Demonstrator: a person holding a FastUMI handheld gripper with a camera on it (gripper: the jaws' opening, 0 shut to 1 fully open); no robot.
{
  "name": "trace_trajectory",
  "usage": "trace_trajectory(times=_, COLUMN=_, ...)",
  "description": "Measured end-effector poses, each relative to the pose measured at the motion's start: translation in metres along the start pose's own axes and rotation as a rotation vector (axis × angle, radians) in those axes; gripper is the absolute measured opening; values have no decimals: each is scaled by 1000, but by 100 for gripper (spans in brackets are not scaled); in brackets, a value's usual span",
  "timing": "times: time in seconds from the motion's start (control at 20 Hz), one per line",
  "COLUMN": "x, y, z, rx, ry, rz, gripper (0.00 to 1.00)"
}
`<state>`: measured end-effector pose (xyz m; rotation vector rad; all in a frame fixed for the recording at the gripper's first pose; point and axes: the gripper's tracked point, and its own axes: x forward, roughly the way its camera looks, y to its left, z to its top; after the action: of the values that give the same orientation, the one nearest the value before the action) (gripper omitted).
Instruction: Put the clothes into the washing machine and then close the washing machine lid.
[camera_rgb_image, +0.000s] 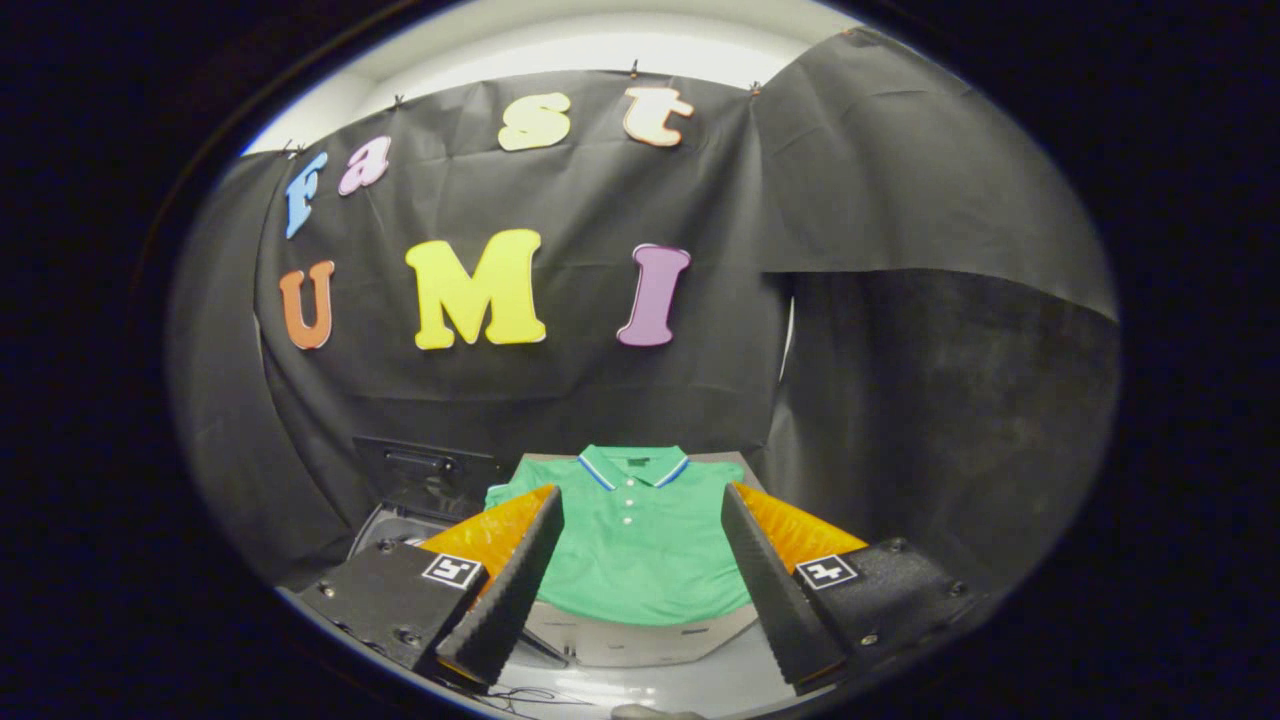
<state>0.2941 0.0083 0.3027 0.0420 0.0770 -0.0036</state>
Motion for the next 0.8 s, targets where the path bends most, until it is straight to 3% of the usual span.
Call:
trace_trajectory(times=0.3, x=95, y=17, z=-5, rx=-29, ry=138, rz=46, gripper=99)
trace_trajectory(times=0.8, x=204, y=12, z=-88, rx=-12, ry=454, rz=44, gripper=99)
